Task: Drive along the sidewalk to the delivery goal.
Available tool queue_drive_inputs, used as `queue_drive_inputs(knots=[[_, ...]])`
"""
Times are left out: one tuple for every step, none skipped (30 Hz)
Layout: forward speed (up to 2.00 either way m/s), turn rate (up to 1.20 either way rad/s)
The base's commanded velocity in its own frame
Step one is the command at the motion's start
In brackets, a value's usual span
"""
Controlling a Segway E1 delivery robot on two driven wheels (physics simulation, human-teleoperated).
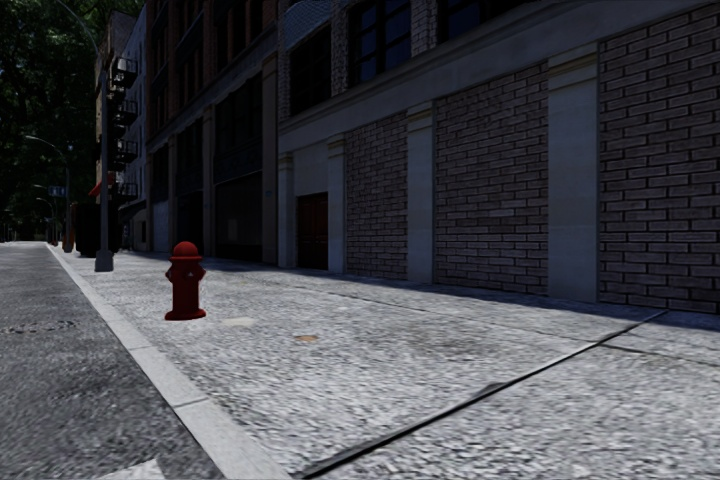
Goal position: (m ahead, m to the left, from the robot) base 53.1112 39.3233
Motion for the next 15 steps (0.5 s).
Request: queue_drive_inputs(knots=[[1.99,0.0],[1.99,0.0],[1.99,0.0],[1.99,0.0],[1.99,0.0],[1.99,0.0],[1.99,0.0],[1.99,0.0],[1.99,0.0],[1.99,0.0],[1.99,0.0],[1.99,0.0],[1.99,0.0],[1.99,0.0],[1.99,0.0]])
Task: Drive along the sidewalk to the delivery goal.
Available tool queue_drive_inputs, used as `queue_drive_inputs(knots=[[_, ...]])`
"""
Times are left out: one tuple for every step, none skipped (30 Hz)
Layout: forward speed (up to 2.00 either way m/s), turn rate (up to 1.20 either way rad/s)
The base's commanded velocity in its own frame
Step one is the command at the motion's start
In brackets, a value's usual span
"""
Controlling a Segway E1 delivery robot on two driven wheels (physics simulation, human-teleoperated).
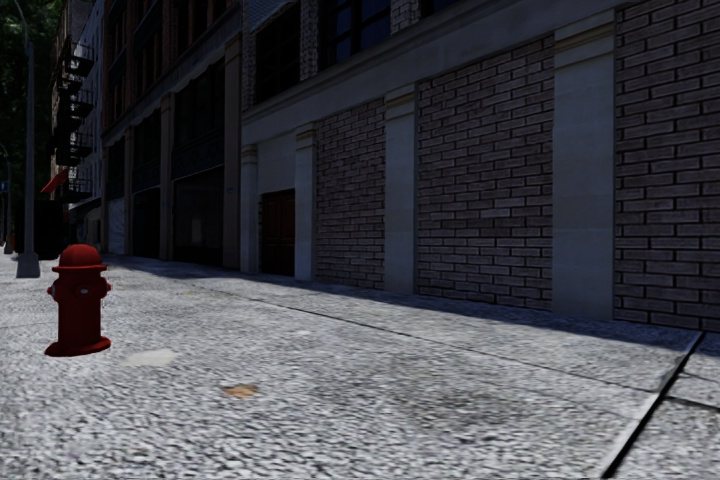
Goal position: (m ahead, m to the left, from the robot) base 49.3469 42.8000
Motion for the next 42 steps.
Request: queue_drive_inputs(knots=[[1.99,0.0],[1.99,0.0],[1.99,0.0],[1.99,0.0],[1.99,0.0],[1.99,0.0],[1.99,0.0],[1.99,0.0],[1.99,0.0],[1.99,0.0],[1.99,0.01],[1.99,0.15],[1.99,0.22],[1.99,0.22],[1.99,0.23],[1.99,0.23],[1.99,0.23],[1.99,0.23],[1.99,0.23],[1.99,0.23],[1.99,0.23],[1.99,0.23],[1.99,0.23],[1.99,0.23],[1.99,0.23],[1.99,0.23],[1.99,0.23],[1.99,0.23],[1.99,0.23],[1.99,0.23],[1.99,0.23],[1.99,0.23],[1.99,0.23],[1.99,0.23],[1.99,0.23],[1.99,0.24],[1.99,0.27],[1.99,0.27],[1.99,0.29],[1.99,0.29],[1.99,0.3],[1.99,0.3]])
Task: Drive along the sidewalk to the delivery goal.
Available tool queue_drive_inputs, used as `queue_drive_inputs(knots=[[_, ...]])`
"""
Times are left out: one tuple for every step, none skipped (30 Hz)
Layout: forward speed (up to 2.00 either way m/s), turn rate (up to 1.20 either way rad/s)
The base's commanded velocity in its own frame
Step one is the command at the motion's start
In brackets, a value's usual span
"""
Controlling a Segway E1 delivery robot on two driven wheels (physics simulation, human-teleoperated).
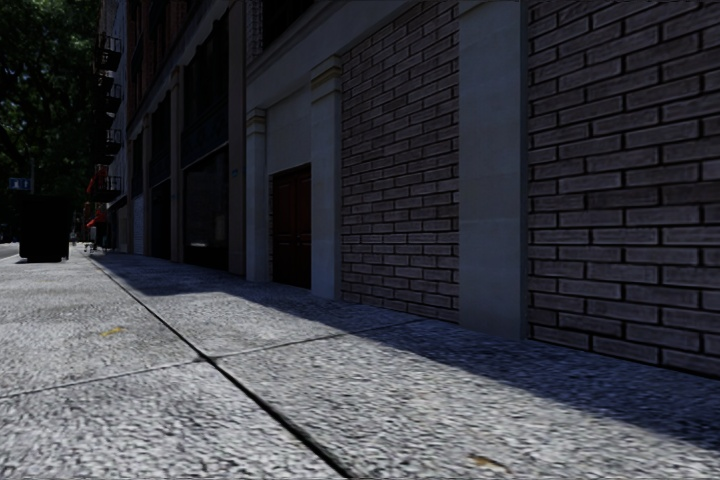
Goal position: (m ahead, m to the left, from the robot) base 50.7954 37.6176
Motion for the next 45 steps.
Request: queue_drive_inputs(knots=[[1.99,0.31],[1.99,0.31],[1.99,0.32],[1.99,0.32],[1.99,0.34],[1.99,0.35],[1.99,0.35],[1.99,0.37],[1.99,0.38],[1.99,0.38],[1.99,0.38],[1.99,0.38],[1.99,0.38],[1.99,0.38],[1.99,0.38],[1.99,0.38],[1.99,0.39],[1.99,0.39],[1.99,0.4],[1.99,0.4],[1.99,0.41],[1.99,0.41],[1.99,0.41],[1.99,0.41],[1.99,0.41],[1.99,0.41],[1.99,0.41],[1.99,0.41],[1.99,0.41],[1.99,0.41],[1.99,0.41],[1.99,0.41],[1.99,0.41],[1.99,0.41],[1.99,0.41],[1.99,0.41],[1.99,0.41],[1.99,0.41],[1.99,0.41],[1.99,0.41],[1.99,0.41],[1.99,0.41],[1.99,0.41],[1.99,0.41],[1.99,0.42]])
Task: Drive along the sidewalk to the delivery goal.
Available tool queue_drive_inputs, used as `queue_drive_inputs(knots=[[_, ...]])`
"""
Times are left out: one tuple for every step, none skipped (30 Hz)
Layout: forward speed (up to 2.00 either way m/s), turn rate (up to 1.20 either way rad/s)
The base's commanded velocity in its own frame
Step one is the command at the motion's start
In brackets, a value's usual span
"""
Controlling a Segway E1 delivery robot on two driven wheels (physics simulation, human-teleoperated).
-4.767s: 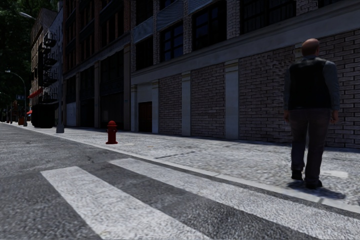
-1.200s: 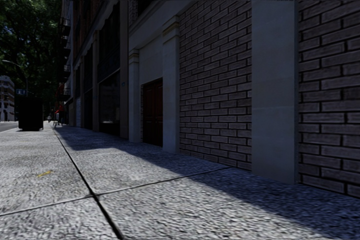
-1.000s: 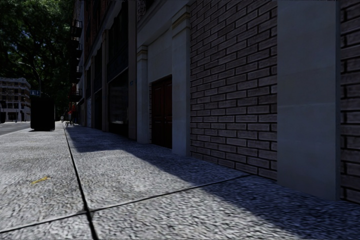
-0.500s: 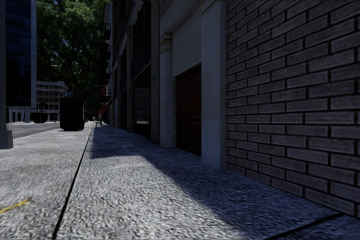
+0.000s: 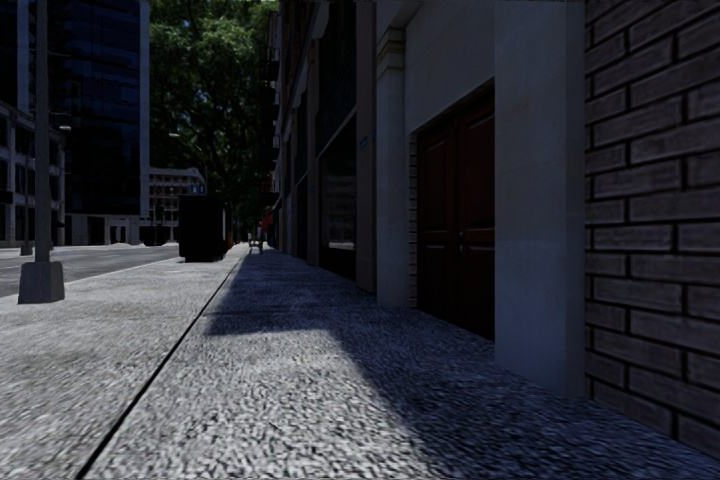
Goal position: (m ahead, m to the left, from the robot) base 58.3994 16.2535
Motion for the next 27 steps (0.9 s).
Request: queue_drive_inputs(knots=[[1.99,0.42],[1.99,0.42],[1.99,0.42],[1.99,0.42],[1.99,0.42],[1.99,0.42],[1.99,0.43],[1.99,0.44],[1.99,0.44],[1.99,0.44],[1.99,0.44],[1.99,0.44],[1.99,0.44],[1.99,0.44],[1.99,0.44],[1.99,0.44],[1.99,0.44],[1.99,0.44],[1.99,0.44],[1.99,0.44],[1.99,0.44],[1.99,0.44],[1.99,0.44],[1.99,0.44],[1.99,0.44],[1.99,0.44],[1.99,0.44]])
